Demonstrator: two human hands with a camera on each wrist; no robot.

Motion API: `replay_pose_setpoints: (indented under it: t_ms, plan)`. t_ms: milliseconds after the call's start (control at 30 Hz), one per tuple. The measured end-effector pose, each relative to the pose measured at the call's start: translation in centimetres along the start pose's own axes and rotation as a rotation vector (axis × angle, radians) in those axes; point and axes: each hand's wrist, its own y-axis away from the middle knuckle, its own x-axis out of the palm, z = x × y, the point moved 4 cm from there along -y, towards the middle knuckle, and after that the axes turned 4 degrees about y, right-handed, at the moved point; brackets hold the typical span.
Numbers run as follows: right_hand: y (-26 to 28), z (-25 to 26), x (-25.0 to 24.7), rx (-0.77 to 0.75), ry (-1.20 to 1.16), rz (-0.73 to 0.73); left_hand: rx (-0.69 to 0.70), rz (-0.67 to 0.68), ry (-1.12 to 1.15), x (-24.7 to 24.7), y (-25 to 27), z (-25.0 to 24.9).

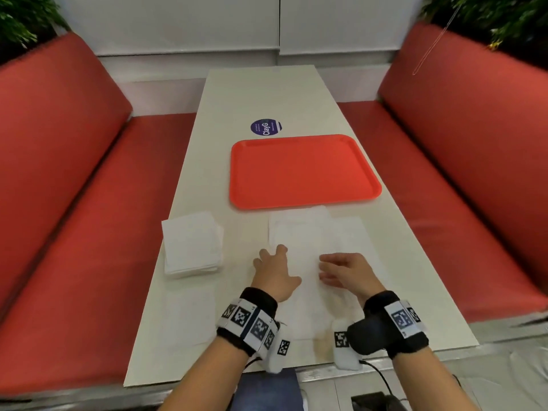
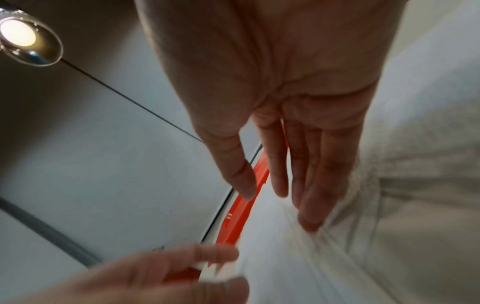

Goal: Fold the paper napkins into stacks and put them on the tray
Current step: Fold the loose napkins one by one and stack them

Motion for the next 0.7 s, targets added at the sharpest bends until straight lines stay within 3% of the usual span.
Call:
replay_pose_setpoints:
  t_ms: [333,600,700]
  plan:
    - [-0.2,0.1,0.4,-0.045,0.078,-0.138,-0.053,-0.015,0.141,1.3,-0.7,-0.1]
    - [0.0,1.3,2.6,-0.203,0.097,-0.027,0.048,-0.012,0.385,0.4,0.3,0.1]
    - [0.3,1.3,3.3,-0.230,0.072,0.021,0.048,-0.087,0.474,-0.1,0.1,0.9]
